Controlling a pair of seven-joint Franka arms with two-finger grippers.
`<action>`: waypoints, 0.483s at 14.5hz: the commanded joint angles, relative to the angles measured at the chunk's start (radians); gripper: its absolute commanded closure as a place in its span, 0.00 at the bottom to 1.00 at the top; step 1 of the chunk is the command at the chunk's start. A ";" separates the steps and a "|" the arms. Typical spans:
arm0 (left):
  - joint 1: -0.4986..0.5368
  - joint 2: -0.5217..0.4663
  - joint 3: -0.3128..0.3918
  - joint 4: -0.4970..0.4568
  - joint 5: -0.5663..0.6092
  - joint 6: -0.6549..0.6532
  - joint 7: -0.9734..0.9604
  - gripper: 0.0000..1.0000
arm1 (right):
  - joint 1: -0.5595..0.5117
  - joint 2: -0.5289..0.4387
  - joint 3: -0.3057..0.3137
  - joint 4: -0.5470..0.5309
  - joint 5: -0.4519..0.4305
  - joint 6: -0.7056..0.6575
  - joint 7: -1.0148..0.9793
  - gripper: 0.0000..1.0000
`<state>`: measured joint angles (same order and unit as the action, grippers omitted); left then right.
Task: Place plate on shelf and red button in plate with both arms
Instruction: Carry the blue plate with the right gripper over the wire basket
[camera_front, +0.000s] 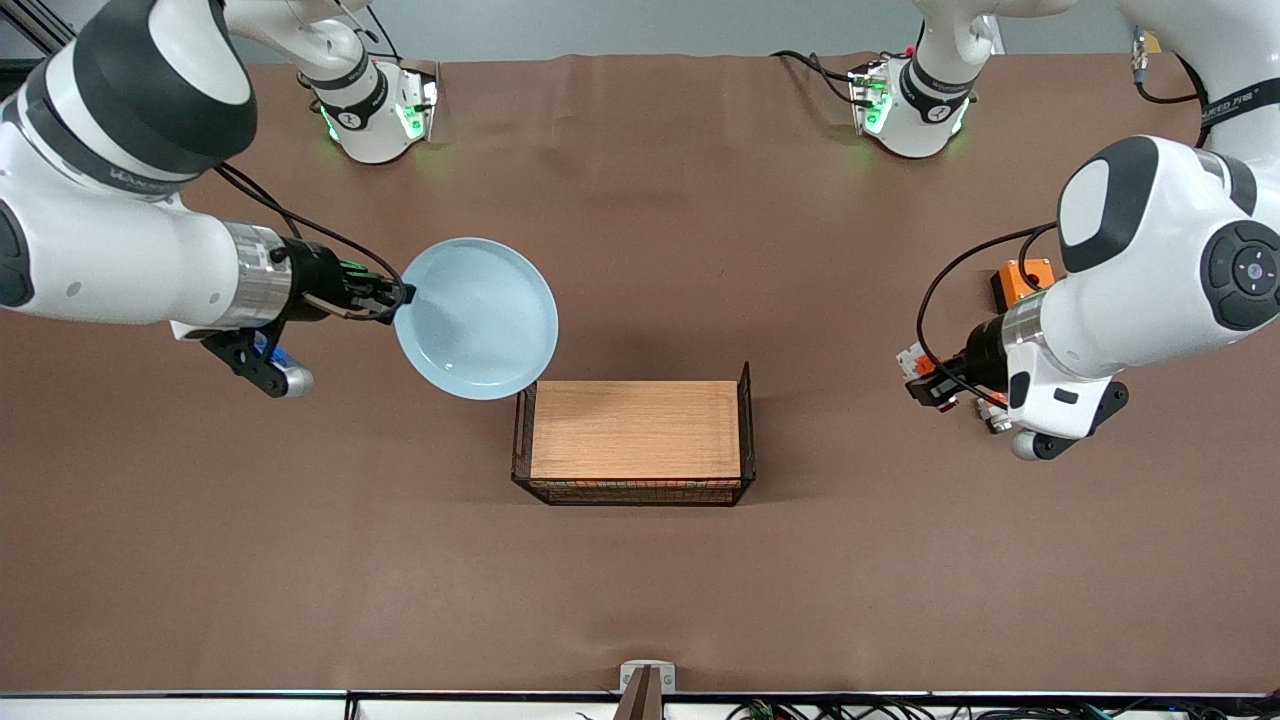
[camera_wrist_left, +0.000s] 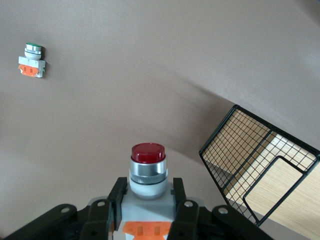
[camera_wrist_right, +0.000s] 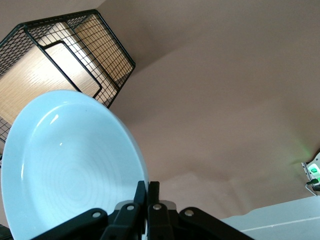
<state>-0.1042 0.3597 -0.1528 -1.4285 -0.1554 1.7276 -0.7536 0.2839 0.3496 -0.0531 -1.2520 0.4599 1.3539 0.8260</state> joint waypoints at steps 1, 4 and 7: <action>0.001 0.001 0.001 0.016 -0.021 -0.020 -0.012 0.63 | 0.018 -0.038 -0.008 -0.021 0.019 -0.010 0.024 1.00; 0.001 -0.001 0.001 0.016 -0.021 -0.020 -0.013 0.63 | 0.053 -0.038 -0.010 -0.021 0.017 0.002 0.062 1.00; 0.001 0.001 0.001 0.016 -0.021 -0.020 -0.013 0.63 | 0.118 -0.044 -0.013 -0.090 0.017 0.136 0.087 1.00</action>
<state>-0.1042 0.3597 -0.1528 -1.4284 -0.1554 1.7275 -0.7536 0.3497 0.3305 -0.0525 -1.2617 0.4603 1.3977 0.8809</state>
